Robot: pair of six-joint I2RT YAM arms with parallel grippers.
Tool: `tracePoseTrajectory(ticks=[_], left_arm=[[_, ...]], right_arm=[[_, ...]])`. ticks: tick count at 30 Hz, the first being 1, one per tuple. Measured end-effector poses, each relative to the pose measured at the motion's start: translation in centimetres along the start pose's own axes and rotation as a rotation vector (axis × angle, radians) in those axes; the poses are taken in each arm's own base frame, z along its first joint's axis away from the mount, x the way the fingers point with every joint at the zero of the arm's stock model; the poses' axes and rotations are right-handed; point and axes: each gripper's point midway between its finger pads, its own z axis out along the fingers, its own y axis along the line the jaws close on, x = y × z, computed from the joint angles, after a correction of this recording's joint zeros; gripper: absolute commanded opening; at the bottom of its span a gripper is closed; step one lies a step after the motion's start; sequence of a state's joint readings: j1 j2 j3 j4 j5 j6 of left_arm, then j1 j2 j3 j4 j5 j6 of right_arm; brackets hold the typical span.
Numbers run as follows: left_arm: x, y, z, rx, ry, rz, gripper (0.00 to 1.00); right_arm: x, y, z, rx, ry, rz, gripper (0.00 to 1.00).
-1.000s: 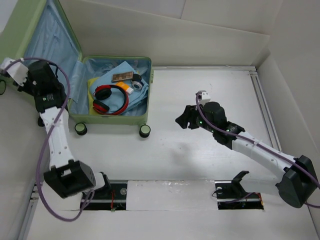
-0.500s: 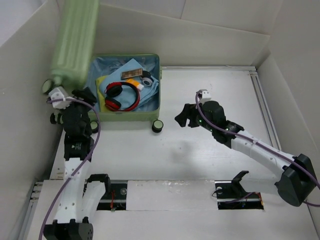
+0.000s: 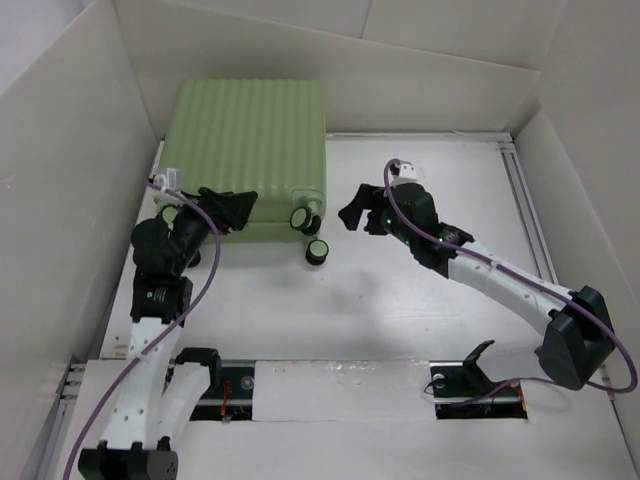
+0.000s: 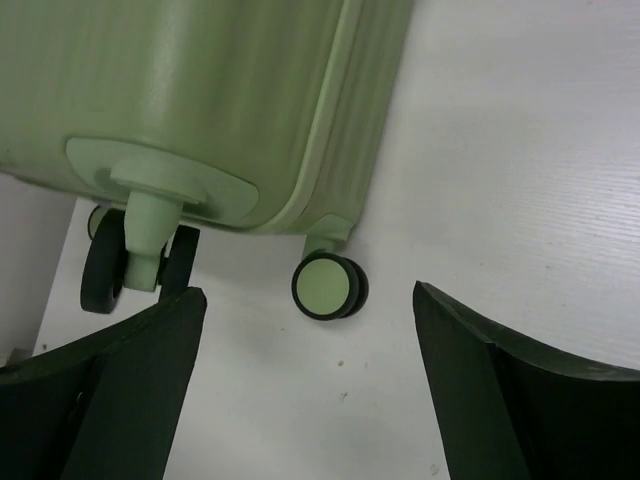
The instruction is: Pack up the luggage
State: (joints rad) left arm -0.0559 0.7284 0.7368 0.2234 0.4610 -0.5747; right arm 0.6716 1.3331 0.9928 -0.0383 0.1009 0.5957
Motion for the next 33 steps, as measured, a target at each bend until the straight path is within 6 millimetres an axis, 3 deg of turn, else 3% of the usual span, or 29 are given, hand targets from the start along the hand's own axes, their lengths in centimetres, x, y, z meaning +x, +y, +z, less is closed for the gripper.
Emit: tracePoseTrajectory(ticks=[3,6,8,13,15,20,25,26,27,28,29,30,32,33], left_arm=[[-1.4,-1.1,-2.1,-0.017,-0.071,0.020,0.70],[-3.6,-0.3,-3.6,-0.114,-0.192,-0.006,0.70],[-4.1,0.4,-3.5,-0.155,-0.224,-0.042,0.71],[-2.3,3.8,-1.5,-0.262,-0.178,-0.145,0.73],[-1.2,5.0,-1.4,-0.297,-0.160,-0.168,0.73],[-1.5,5.1,-3.0,-0.337,-0.194,-0.158,0.74],[-3.7,4.0,-4.5,-0.352,-0.250,-0.100,0.75],[-4.0,3.9,-4.6,-0.352,-0.255,-0.094,0.75],[-4.2,3.8,-4.7,-0.355,-0.262,-0.086,0.75],[-4.4,3.9,-4.8,-0.360,-0.266,-0.079,0.75],[-4.4,4.1,-4.7,-0.370,-0.264,-0.075,0.75],[-4.3,4.3,-4.7,-0.381,-0.260,-0.073,0.75],[-3.8,4.9,-4.5,-0.404,-0.241,-0.071,0.75],[-3.6,5.3,-4.4,-0.416,-0.230,-0.071,0.75]], right_arm=[[-0.5,-0.3,0.0,0.025,-0.022,0.022,0.94],[-0.3,0.3,0.6,0.019,-0.011,0.027,0.98],[0.7,1.5,1.0,-0.003,0.014,0.012,1.00],[5.1,6.4,0.3,-0.133,0.119,-0.067,1.00],[5.5,8.0,0.2,-0.176,0.136,-0.083,1.00],[3.4,9.6,3.1,-0.164,0.087,-0.090,1.00],[3.9,7.7,7.3,-0.075,0.096,-0.095,1.00],[4.4,7.0,7.9,-0.053,0.106,-0.097,0.96],[4.9,6.2,8.4,-0.033,0.121,-0.099,0.85],[5.3,5.8,8.8,-0.020,0.128,-0.102,0.68],[5.2,5.7,8.9,-0.012,0.130,-0.097,0.44],[5.1,5.9,8.7,-0.008,0.136,-0.097,0.30],[5.1,5.8,8.6,0.002,0.129,-0.090,0.15],[5.0,5.6,8.4,0.006,0.125,-0.082,0.13]])
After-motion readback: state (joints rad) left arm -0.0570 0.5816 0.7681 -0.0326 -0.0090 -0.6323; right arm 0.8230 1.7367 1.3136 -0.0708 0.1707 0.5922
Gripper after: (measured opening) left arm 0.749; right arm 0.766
